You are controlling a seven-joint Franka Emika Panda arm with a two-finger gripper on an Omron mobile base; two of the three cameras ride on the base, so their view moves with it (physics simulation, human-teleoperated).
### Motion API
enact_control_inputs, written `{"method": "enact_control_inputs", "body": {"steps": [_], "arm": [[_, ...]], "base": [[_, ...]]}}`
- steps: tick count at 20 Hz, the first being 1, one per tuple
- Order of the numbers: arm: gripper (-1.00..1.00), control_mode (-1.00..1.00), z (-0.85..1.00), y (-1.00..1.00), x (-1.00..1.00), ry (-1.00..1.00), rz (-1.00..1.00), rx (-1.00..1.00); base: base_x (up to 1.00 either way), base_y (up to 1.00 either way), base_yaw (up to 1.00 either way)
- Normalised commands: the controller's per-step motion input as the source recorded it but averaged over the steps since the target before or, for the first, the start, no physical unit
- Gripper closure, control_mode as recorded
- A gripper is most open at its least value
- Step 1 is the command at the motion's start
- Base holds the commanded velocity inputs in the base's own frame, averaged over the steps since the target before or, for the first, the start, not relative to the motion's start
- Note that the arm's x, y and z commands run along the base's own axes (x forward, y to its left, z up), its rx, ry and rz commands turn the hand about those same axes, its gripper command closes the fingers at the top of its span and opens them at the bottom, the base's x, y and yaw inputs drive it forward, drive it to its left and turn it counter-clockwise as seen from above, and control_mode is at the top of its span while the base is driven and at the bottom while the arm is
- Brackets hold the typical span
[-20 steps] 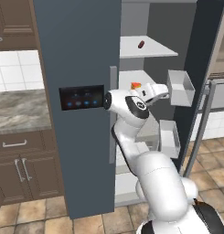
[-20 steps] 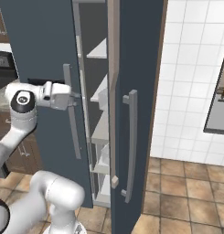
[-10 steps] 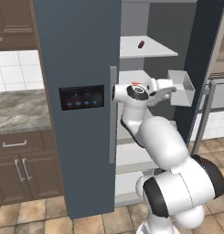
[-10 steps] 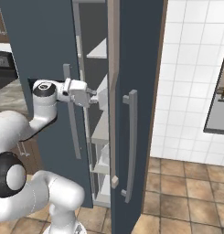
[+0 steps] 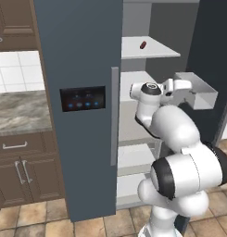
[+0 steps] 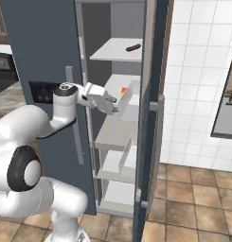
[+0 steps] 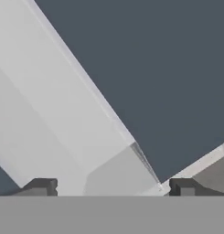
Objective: Retrieve the sausage and cheese from the fridge and place them on the cutting board on the counter.
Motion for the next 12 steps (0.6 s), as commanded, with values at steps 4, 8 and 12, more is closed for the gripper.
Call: {"method": "enact_control_inputs", "body": {"steps": [4,8,12], "arm": [[-1.00,-1.00,-0.01,-0.98,-0.08,0.00,-0.19,-0.03],[-1.00,-1.00,-0.02,-0.76,-0.04,-0.06,-0.07,0.00],[-1.00,-1.00,0.09,-0.02,-0.67,-0.34,0.00,-0.01]], "base": [[0.00,0.00,0.00],[0.00,0.00,0.00],[0.00,0.00,0.00]]}}
